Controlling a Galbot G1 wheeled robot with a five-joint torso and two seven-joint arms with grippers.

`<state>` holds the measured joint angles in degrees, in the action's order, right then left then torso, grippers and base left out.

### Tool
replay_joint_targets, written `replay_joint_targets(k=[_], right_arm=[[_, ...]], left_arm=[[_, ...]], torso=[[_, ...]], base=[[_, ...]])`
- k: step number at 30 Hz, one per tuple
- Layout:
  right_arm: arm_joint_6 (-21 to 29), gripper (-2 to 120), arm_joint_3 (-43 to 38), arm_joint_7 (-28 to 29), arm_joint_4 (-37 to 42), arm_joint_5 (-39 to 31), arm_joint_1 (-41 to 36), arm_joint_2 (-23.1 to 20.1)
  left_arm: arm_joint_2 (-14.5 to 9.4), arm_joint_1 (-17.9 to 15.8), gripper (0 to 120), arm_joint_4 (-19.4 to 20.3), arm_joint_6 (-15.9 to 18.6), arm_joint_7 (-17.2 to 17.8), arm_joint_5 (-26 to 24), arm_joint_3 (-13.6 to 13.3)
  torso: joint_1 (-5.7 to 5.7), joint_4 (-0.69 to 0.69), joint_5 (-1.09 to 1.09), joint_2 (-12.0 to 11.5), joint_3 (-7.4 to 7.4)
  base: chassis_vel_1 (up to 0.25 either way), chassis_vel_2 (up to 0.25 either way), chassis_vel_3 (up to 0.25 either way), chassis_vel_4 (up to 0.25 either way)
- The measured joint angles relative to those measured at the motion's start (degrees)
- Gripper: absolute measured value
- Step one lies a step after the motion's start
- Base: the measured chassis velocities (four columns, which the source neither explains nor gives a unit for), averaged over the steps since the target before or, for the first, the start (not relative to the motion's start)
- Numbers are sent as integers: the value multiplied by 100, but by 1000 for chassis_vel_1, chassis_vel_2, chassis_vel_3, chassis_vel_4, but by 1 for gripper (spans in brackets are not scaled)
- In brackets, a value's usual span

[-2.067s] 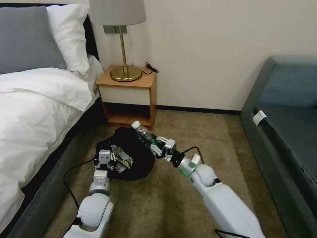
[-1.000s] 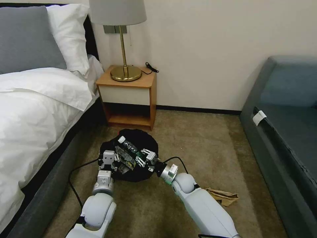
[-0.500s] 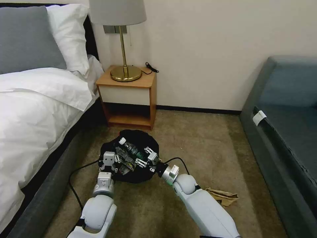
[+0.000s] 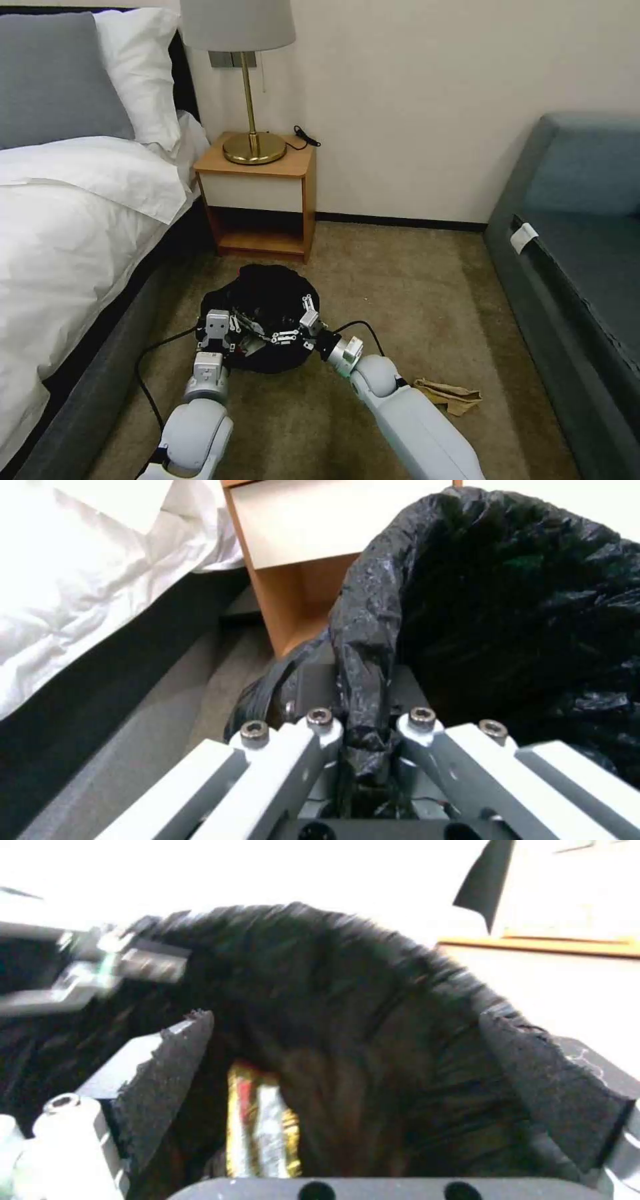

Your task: Pick up the trash bin, then pick up the garbage on the floor and place it into the trash bin.

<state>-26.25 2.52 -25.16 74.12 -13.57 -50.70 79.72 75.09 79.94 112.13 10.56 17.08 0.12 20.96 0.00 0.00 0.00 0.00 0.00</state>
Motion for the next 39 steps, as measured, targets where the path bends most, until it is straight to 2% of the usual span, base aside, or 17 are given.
replay_joint_targets(k=[6, 11, 14, 15, 18, 19, 21, 22, 25, 36, 39], right_arm=[[286, 100, 84, 215, 331, -126, 124, -369], [313, 100, 151, 277, 364, -128, 197, -696], [267, 100, 296, 332, 292, -161, 322, -1191], [267, 100, 296, 332, 292, -161, 322, -1191], [200, 100, 529, 340, 176, -167, 498, -1836], [200, 100, 529, 340, 176, -167, 498, -1836], [122, 100, 772, 235, 106, -442, 649, -2225], [-97, 100, 938, 29, 16, -711, 758, -2405], [-228, 100, 1104, -247, -66, -827, 879, -2604], [-192, 100, 1501, -470, -203, -895, 873, -3011], [-188, 100, 1533, -944, -441, -809, 877, -3072]], left_arm=[[-85, -18, 3, -9, -2, -3, -39, 65], [-154, -37, 3, -12, -2, -7, -60, 107], [-174, -69, 3, -97, -1, -12, -69, 122], [-174, -69, 3, -97, -1, -12, -69, 122], [-185, -106, 3, -176, 1, -16, -89, 106], [-185, -106, 3, -176, 1, -16, -89, 106], [-204, -143, 3, -245, 0, -26, -119, 102], [-224, -165, 3, -288, -3, -36, -139, 105], [-275, -201, 3, -373, -16, -48, -182, 125], [-348, -101, 3, -427, -47, -65, -269, 204], [-353, -13, 3, -372, -66, -66, -269, 246]], torso=[[0, 0, 0, 0, 0], [0, 0, 1, 0, 0], [0, 0, 1, 0, 0], [0, 0, 1, 0, 0], [0, -1, 0, 0, 0], [0, -1, 0, 0, 0], [0, -2, 1, 0, 0], [0, -2, 0, 0, 0], [0, 0, 1, 0, 0], [0, 0, 0, 0, 0], [0, 0, 1, 0, 0]], base=[[0, 0, 0, 0], [0, 0, 0, 0], [0, 0, 0, 0], [0, 0, 0, 0], [0, 0, 0, 0], [0, 0, 0, 0], [0, 0, 0, 0], [0, 0, 0, 0], [0, 0, 0, 0], [0, 0, 0, 0], [0, 0, 0, 0]])
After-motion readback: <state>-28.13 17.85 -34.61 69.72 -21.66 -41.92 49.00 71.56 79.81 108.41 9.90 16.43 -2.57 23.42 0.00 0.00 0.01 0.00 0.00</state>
